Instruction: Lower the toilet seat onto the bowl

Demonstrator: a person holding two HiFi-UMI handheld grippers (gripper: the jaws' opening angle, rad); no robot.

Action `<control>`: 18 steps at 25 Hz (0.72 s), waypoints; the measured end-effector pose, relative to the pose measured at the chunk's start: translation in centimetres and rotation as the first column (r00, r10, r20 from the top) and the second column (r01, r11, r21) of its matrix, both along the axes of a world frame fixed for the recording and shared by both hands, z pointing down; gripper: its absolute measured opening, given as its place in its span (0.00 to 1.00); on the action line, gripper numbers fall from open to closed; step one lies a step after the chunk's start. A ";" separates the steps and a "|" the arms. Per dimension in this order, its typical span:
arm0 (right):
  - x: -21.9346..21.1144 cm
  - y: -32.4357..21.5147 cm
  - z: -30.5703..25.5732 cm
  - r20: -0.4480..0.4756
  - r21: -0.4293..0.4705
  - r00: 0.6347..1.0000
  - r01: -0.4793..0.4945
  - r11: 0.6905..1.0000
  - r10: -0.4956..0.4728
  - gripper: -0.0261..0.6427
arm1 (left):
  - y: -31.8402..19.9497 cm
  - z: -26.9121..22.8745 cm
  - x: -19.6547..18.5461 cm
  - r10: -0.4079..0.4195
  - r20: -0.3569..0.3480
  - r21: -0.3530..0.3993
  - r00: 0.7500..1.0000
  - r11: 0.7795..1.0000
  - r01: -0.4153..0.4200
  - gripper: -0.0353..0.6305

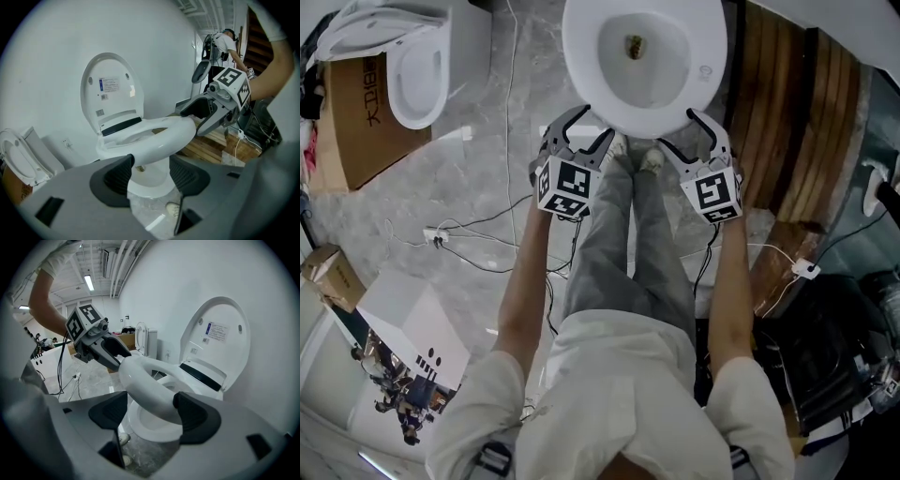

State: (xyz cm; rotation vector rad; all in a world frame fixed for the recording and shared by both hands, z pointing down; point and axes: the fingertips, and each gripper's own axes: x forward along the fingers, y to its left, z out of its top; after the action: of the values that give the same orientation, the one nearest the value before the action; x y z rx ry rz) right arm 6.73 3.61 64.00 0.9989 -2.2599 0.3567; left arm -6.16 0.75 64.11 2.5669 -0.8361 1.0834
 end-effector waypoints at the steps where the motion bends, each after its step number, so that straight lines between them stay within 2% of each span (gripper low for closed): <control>1: -0.1 0.2 0.2 0.006 0.000 1.000 0.008 1.000 -0.008 0.55 | 0.2 0.3 -0.1 0.000 0.003 0.001 1.000 1.000 0.000 0.43; 18: -0.7 2.3 5.3 -0.044 -0.001 0.998 0.036 0.999 -0.036 0.56 | 2.2 5.7 -0.9 -0.010 0.058 -0.003 0.998 1.000 0.010 0.45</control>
State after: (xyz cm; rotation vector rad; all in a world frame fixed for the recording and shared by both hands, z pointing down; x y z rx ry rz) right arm 6.03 5.91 69.27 0.9560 -2.2348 0.3163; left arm -7.07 2.92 69.83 2.5369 -0.8600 1.1605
